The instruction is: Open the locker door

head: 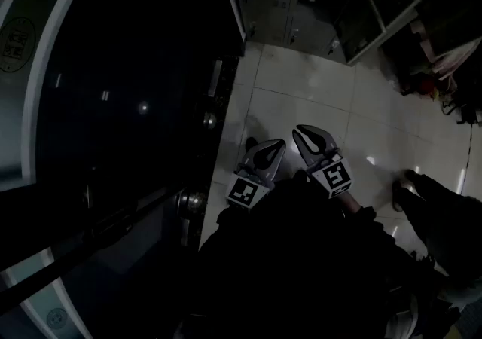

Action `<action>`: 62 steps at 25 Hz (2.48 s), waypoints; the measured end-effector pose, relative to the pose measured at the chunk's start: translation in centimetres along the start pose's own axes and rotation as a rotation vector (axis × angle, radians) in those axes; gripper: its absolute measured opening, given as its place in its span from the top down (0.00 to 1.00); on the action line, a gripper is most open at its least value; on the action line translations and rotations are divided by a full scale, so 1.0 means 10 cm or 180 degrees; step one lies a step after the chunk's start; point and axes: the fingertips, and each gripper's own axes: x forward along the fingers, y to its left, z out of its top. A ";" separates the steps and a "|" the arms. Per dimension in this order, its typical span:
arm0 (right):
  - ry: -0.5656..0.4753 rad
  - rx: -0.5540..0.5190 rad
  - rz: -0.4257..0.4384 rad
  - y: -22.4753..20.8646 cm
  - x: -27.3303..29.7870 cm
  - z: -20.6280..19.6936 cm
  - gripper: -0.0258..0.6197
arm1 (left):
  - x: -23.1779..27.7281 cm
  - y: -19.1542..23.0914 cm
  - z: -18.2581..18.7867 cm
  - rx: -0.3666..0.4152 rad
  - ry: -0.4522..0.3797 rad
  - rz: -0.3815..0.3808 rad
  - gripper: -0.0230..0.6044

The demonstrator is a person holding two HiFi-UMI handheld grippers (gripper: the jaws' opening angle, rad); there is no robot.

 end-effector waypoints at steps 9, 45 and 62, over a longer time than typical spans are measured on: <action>0.0152 0.0154 -0.0248 -0.48 1.82 0.18 0.86 | -0.13 1.43 0.40 -0.0095 -0.0030 0.0013 0.94; 0.0755 0.0257 -0.1174 -4.36 6.78 -1.00 0.73 | 1.87 3.99 0.06 -0.0718 0.0892 0.0386 0.94; 0.1896 0.0172 -0.0874 -3.51 3.98 -1.84 0.74 | 0.76 2.86 0.21 -0.0397 0.0510 0.0160 0.94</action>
